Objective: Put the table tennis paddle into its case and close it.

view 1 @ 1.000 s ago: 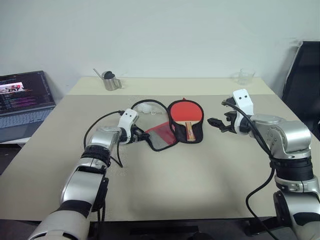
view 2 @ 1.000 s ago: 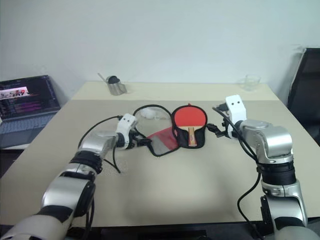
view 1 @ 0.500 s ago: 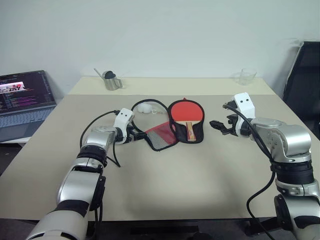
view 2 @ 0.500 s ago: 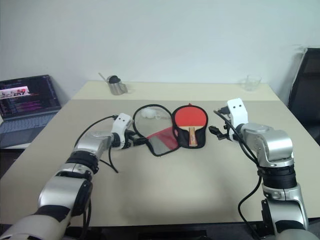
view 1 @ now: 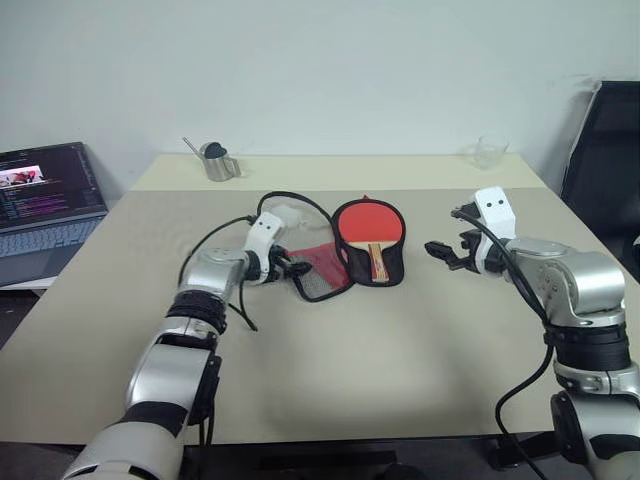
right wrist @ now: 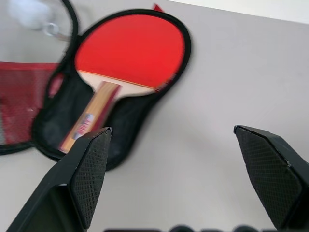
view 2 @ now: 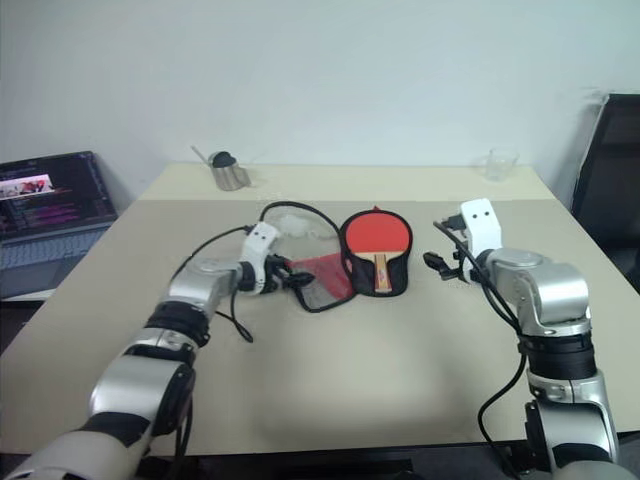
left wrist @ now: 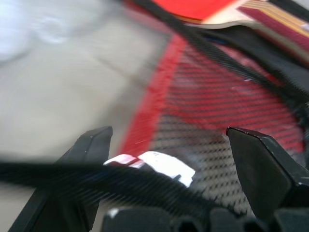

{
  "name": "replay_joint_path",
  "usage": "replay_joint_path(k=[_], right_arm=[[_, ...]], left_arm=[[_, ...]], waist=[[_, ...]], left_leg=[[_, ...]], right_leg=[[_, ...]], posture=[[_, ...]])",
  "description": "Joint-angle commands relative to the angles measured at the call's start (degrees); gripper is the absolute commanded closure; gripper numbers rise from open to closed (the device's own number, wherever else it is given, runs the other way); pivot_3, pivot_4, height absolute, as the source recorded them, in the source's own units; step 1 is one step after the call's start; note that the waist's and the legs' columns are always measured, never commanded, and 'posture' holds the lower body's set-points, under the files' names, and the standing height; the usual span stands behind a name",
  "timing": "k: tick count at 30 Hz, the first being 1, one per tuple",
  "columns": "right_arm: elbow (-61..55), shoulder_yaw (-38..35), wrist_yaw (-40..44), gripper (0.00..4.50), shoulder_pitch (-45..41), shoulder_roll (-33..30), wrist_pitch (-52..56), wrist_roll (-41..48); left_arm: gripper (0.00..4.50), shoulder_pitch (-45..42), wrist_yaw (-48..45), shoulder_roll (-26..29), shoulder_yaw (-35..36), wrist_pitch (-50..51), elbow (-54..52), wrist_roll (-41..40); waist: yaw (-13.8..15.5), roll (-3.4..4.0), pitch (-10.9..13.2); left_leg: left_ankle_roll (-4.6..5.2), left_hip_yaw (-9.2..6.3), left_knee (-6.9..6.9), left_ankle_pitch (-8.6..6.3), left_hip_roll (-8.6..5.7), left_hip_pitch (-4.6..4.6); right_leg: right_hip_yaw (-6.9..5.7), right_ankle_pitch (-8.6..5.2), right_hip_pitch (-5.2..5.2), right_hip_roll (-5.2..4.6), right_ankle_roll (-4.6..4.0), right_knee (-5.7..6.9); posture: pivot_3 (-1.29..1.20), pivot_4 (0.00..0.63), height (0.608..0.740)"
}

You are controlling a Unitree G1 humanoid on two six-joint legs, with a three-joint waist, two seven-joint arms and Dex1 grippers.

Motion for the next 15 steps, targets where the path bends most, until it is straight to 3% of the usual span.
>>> replay_joint_path(k=[1,15], right_arm=[[-1.26,-0.88,-0.07,0.04,-0.73,-0.29,-1.34,-0.25],[0.03,-2.19,2.04,0.04,-0.93,-5.61,-2.98,-0.69]], left_arm=[[0.36,0.03,-0.26,-0.24,0.48,-0.84,-2.85,-0.23],[0.36,3.73,-1.68,-5.68,-0.18,2.41,-12.64,-1.85]], waist=[[0.19,0.0,0.0],[0.23,0.0,0.0]], left_leg=[[0.0,0.01,0.02,0.0,-0.02,0.0],[0.0,0.01,0.04,0.0,-0.06,-0.06]], right_leg=[[0.0,0.0,0.0,-0.02,0.0,0.01],[0.01,0.02,0.01,-0.07,0.02,-0.05]], posture=[[0.0,0.15,0.74],[0.0,0.15,0.74]])
